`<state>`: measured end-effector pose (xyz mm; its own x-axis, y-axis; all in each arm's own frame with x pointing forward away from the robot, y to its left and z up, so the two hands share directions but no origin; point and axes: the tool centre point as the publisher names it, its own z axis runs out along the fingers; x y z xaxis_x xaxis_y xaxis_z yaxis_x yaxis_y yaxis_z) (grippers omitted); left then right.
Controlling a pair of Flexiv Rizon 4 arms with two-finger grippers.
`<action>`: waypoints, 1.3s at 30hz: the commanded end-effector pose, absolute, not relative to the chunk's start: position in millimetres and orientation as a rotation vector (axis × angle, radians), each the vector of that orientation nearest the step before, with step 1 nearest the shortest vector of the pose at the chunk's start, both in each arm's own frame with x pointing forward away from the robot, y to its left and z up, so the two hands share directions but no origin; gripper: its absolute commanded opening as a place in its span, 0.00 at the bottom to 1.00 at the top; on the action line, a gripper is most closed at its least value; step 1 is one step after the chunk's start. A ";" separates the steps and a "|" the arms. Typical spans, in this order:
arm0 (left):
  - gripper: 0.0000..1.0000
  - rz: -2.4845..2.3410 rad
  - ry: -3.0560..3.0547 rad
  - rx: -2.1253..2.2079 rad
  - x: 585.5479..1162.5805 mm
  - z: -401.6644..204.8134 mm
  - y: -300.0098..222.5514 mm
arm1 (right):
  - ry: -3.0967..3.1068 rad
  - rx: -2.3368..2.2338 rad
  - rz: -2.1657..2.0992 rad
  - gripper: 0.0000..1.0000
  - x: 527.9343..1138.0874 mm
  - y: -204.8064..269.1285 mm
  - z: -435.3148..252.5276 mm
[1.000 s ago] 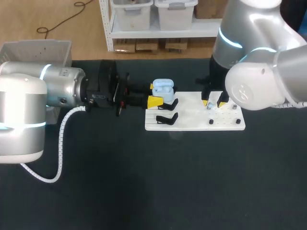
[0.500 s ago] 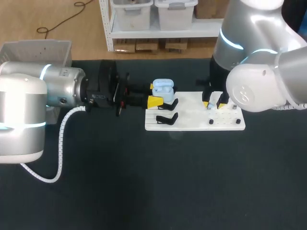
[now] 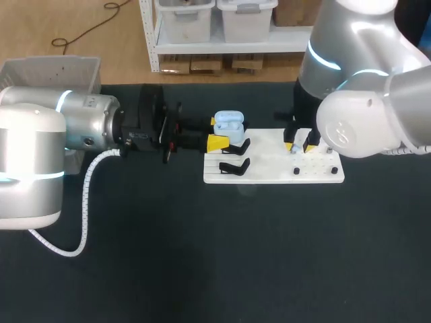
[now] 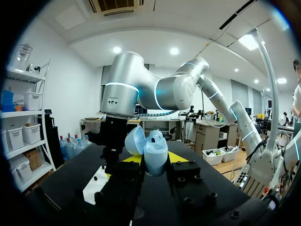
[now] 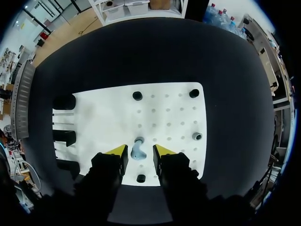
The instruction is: Pick up each earbud case from the left stands, insert the matching earbuds, close the lid, and place the case in the box.
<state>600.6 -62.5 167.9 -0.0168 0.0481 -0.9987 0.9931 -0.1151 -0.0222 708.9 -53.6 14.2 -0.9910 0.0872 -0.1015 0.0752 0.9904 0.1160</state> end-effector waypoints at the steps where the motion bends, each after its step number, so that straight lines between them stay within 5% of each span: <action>1: 0.00 -1.285 1.201 1.320 600.4 167.6 -62.3 | 3.027 0.125 0.167 0.33 708.5 -53.6 14.0; 24: 0.00 -1.285 1.201 1.320 600.4 167.6 -62.3 | 3.033 0.125 0.158 0.24 711.9 -50.2 11.2; 28: 0.00 -1.285 1.201 1.320 600.4 167.6 -62.3 | 3.034 0.126 0.152 0.16 712.2 -49.5 10.9; 31: 0.00 -1.285 1.201 1.320 600.4 167.6 -62.3 | 3.033 0.130 0.149 0.00 711.5 -48.9 12.1; 39: 0.00 -1.285 1.201 1.320 600.4 167.6 -62.3 | 3.023 0.140 0.146 0.00 705.9 -50.1 19.5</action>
<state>600.6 -62.6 167.9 -0.0168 0.0481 -0.9987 0.9931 -0.1151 -0.0222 711.9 -48.6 15.0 -0.9905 0.0956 -0.0987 0.0861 0.9916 0.0963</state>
